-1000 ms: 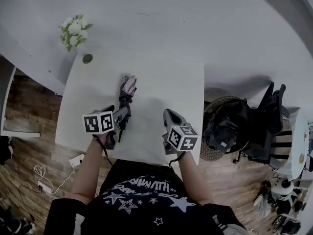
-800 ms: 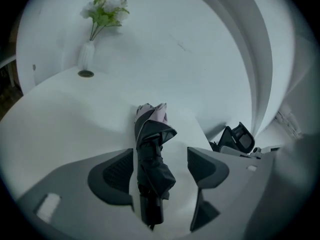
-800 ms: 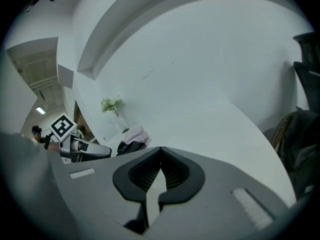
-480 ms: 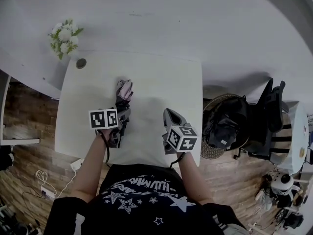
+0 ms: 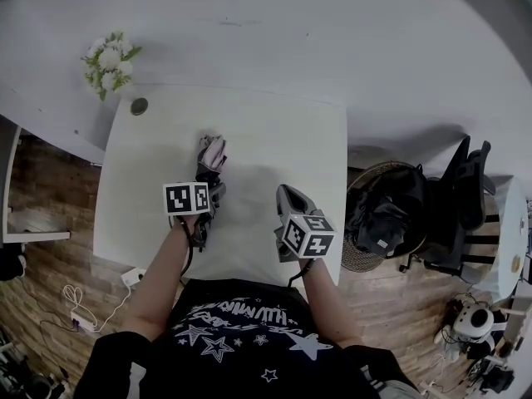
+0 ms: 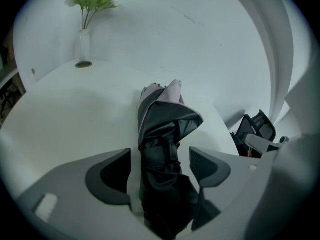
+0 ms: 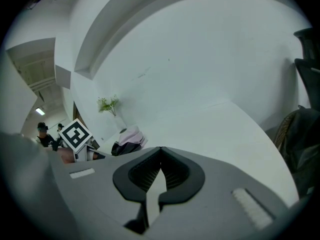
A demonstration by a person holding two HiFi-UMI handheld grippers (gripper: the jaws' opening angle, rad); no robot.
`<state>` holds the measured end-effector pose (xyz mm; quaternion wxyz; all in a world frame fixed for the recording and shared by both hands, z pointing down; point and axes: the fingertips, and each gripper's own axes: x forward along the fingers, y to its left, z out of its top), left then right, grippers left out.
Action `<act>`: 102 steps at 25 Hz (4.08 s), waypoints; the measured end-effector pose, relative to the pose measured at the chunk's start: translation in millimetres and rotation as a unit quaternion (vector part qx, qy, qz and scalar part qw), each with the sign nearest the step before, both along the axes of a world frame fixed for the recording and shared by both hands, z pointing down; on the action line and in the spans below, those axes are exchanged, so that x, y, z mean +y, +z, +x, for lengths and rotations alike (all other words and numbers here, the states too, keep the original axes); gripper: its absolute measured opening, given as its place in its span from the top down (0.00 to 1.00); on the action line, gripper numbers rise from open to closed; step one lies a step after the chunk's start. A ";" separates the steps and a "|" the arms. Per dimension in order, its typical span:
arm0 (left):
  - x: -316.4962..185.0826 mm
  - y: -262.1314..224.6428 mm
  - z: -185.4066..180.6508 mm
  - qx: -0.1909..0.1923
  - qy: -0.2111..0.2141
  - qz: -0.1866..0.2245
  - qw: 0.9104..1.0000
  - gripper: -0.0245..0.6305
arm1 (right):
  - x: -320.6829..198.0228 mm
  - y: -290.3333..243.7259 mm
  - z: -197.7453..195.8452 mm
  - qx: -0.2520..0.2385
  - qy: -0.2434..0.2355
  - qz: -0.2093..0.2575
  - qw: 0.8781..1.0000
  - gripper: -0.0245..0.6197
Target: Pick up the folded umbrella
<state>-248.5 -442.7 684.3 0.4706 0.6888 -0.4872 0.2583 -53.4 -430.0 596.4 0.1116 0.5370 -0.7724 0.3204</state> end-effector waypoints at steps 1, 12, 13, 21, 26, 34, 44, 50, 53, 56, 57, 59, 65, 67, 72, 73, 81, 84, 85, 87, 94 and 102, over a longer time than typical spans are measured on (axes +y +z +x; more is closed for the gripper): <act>0.4 1.4 -0.7 -0.006 -0.003 -0.001 1.000 0.41 | 0.2 0.1 0.8 -0.001 0.000 0.000 1.000 0.94; -0.3 6.4 -8.4 -0.056 -0.019 0.010 0.998 0.53 | 1.2 3.9 8.7 -0.009 0.002 -0.003 1.000 0.94; -0.3 6.3 -8.6 -0.053 -0.018 0.010 0.998 0.54 | 1.4 3.7 8.0 -0.010 0.001 -0.003 1.000 0.94; -0.4 6.3 -8.8 -0.028 -0.011 0.009 1.000 0.64 | 4.8 -3.1 0.6 0.004 -0.021 0.007 1.000 0.94; 2.9 -1.4 -8.5 -0.007 -0.019 0.011 1.000 0.64 | 4.4 -12.5 6.4 0.010 -0.028 0.016 0.999 0.94; 11.0 -41.5 -1.3 0.052 -0.029 0.054 0.997 0.64 | 4.6 -23.1 9.5 0.004 -0.034 0.027 0.999 0.94; 37.2 -89.9 13.9 0.097 -0.051 0.114 0.987 0.64 | 20.0 -37.1 8.8 -0.005 -0.077 0.041 0.996 0.94; 69.9 -104.7 27.3 0.105 -0.067 0.136 0.983 0.64 | 36.9 -42.2 13.2 -0.008 -0.110 0.048 0.993 0.94; 86.5 -111.8 32.8 0.107 -0.076 0.148 0.980 0.64 | 46.9 -46.2 14.1 -0.012 -0.126 0.052 0.991 0.94; 104.7 -117.2 37.9 0.108 -0.085 0.159 0.978 0.64 | 58.4 -50.0 14.8 -0.023 -0.141 0.058 0.988 0.94; 111.0 -118.9 39.5 0.109 -0.089 0.163 0.977 0.64 | 62.7 -51.0 15.4 -0.027 -0.145 0.059 0.987 0.94; 124.7 -122.0 42.6 0.108 -0.097 0.171 0.974 0.64 | 73.3 -51.6 17.8 -0.033 -0.154 0.061 0.986 0.94; 166.8 -127.4 56.3 0.110 -0.122 0.190 0.968 0.64 | 111.5 -50.2 27.8 -0.035 -0.190 0.062 0.979 0.94; 181.4 -126.6 60.9 0.106 -0.132 0.196 0.966 0.64 | 123.9 -50.4 34.7 -0.037 -0.198 0.066 0.977 0.94; 220.0 -131.9 80.6 0.130 -0.155 0.209 0.957 0.64 | 155.5 -50.3 51.4 -0.039 -0.219 0.069 0.972 0.94; 226.0 -133.7 83.6 0.132 -0.159 0.212 0.955 0.64 | 160.5 -50.5 54.4 -0.037 -0.225 0.070 0.971 0.94; 271.3 -154.7 90.5 0.103 -0.185 0.245 0.946 0.64 | 196.4 -55.3 68.4 -0.035 -0.262 0.071 0.962 0.94; 285.7 -158.7 99.2 0.107 -0.190 0.251 0.943 0.64 | 208.0 -54.7 68.8 -0.043 -0.271 0.070 0.959 0.94; 290.1 -159.1 101.0 0.107 -0.191 0.253 0.942 0.64 | 211.0 -54.4 67.9 -0.044 -0.275 0.070 0.958 0.94; 298.7 -157.6 102.6 0.105 -0.193 0.256 0.941 0.64 | 216.2 -52.2 66.1 -0.044 -0.280 0.069 0.956 0.94; 325.7 -151.6 102.2 0.105 -0.207 0.255 0.939 0.64 | 234.0 -48.1 63.5 -0.044 -0.284 0.063 0.956 0.94; 371.0 -157.0 106.9 0.112 -0.201 0.259 0.938 0.64 | 266.3 -58.7 64.7 -0.037 -0.278 0.068 0.958 0.94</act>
